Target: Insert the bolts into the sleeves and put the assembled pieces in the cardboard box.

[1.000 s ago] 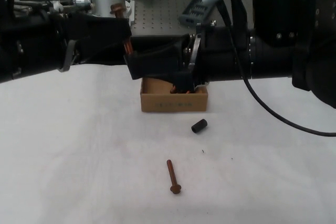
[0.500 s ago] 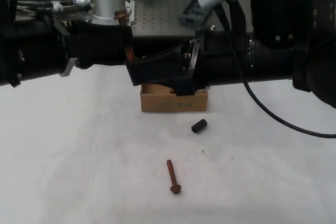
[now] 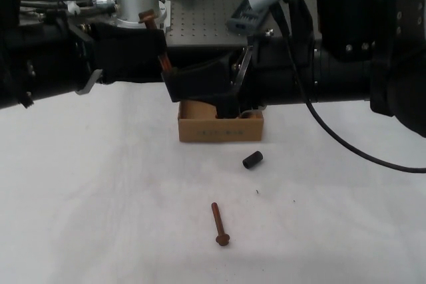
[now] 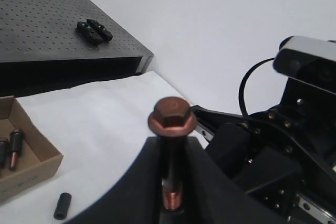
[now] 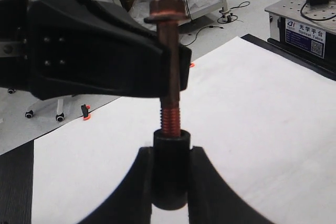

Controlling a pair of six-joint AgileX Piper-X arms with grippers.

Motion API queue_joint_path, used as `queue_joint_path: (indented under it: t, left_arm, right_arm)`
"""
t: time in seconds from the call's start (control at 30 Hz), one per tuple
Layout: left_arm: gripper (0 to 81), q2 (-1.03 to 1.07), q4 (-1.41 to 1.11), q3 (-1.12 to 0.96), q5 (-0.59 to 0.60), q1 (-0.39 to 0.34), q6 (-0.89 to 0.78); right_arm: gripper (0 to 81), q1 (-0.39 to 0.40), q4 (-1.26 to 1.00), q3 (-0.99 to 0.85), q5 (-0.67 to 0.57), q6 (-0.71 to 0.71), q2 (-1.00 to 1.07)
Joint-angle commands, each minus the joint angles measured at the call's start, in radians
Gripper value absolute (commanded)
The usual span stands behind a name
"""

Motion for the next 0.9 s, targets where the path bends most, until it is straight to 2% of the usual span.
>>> queue_joint_path:
  t: [0.0,0.5,0.7,0.87]
  left_arm:
    - [0.6,-0.001,0.013,0.0,-0.045,0.004,0.001]
    - [0.6,-0.001,0.033,0.0,-0.029,0.004,0.007]
    - [0.6,-0.001,0.034,0.0,0.083,0.004,0.007]
    - [0.6,-0.001,0.033,0.0,0.091,0.004,0.014]
  right_arm:
    - [2.8,-0.009,-0.037,-0.029,0.012,0.0,-0.017]
    - [2.8,-0.009,-0.035,-0.043,-0.012,0.0,-0.017]
    - [2.8,-0.009,-0.035,-0.043,-0.012,0.0,-0.017]
    - [2.8,-0.009,-0.035,-0.043,-0.012,0.0,-0.017]
